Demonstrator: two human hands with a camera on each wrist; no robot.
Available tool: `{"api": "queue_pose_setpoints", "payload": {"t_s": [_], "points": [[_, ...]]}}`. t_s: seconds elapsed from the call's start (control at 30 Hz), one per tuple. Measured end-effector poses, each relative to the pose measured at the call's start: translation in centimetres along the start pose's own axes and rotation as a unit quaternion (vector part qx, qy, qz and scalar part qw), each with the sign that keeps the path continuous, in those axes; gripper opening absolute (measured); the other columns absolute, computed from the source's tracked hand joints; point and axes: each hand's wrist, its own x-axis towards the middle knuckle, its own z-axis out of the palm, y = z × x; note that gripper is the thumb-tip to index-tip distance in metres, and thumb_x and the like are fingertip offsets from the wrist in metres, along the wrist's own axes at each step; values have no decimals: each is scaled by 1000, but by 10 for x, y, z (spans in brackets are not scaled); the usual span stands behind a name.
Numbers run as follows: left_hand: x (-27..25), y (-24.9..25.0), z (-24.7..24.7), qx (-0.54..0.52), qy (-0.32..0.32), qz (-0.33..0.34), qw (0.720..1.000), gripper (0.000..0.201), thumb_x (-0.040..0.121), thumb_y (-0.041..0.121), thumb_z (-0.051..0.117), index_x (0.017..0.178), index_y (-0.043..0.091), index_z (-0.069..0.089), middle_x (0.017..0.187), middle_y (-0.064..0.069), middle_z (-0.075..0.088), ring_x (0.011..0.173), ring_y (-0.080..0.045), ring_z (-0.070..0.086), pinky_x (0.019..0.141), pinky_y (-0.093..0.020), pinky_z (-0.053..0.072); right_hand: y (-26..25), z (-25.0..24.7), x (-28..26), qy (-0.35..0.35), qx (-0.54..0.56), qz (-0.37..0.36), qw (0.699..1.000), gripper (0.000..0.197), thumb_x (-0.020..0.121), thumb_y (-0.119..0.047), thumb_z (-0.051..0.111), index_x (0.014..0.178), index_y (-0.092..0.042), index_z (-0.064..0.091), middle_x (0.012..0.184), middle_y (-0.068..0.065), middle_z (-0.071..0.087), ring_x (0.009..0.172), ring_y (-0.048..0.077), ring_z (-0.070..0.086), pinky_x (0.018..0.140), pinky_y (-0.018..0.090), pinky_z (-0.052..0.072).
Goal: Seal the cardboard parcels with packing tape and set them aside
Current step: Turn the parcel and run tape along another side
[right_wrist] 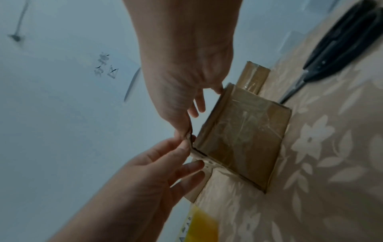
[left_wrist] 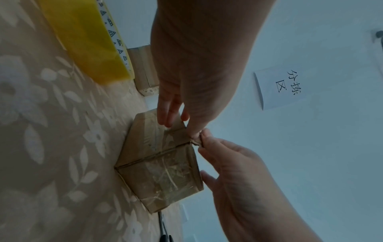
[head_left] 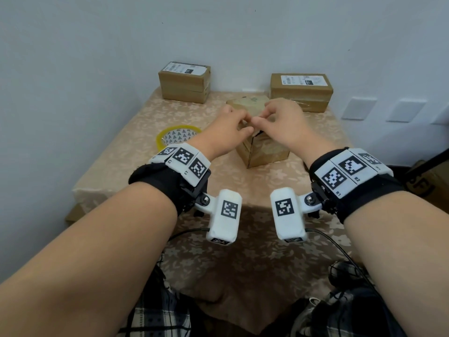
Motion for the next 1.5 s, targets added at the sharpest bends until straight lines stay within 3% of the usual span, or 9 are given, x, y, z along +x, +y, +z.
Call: {"api": "queue_pose_setpoints", "payload": {"t_s": [0.1,0.27,0.4,0.67,0.8,0.93,1.03,1.3,1.5], "points": [[1,-3,5,-61,-4,-22,998,25,96,24,51,119,15,54,121,-9,42,90,-12,48,81,-21,38,2,2,-3,10,44,22,999,27,93,-33,59,80,-9,62,85,6,62,85,21,57,70,29,38],[7,-1,15,-140,27,-64,988,3,93,27,54,93,24,53,118,-18,49,82,-14,50,75,-26,44,9,5,0,21,56,61,996,25,94,-27,57,79,-8,61,78,6,57,77,21,52,66,29,36],[13,-1,22,-192,55,-97,975,12,88,30,60,81,29,50,114,-19,54,82,-21,56,73,-29,46,18,1,1,56,61,86,993,22,92,-27,60,89,-7,68,92,8,66,91,23,59,83,37,48],[17,3,26,-196,88,-120,969,19,85,36,62,80,24,48,106,-12,56,99,-24,56,87,-43,52,21,-1,0,9,72,116,991,10,76,-43,63,68,-36,64,119,9,56,118,31,49,99,47,43],[19,7,30,-195,106,-124,967,24,88,39,56,75,23,44,102,-13,57,96,-27,55,85,-43,52,18,-4,-3,-10,72,123,990,9,79,-42,60,80,-35,66,125,5,50,126,29,37,107,41,32],[15,7,23,-280,88,-144,945,22,100,26,38,82,18,47,86,-5,55,74,-17,54,71,-34,54,15,-5,-4,-16,25,126,992,30,83,-54,58,96,-27,65,128,6,44,130,29,26,98,36,25],[9,3,17,-300,64,-133,942,15,99,12,40,89,14,51,86,-4,55,73,-12,54,70,-27,54,8,-1,-4,-24,-32,124,991,47,77,-66,59,101,-26,61,114,2,38,123,28,28,86,34,27],[1,4,15,-299,47,-114,946,12,91,12,59,101,11,52,85,-1,51,81,-14,55,82,-31,53,13,-2,1,0,-7,125,992,10,87,-37,61,92,-29,64,127,7,46,127,31,29,97,34,30],[8,5,21,-258,80,-112,956,14,87,17,64,96,14,53,83,1,51,80,-14,55,84,-35,51,17,-6,-3,0,23,120,993,6,86,-36,65,89,-30,67,131,9,46,130,32,30,101,34,29]]}}
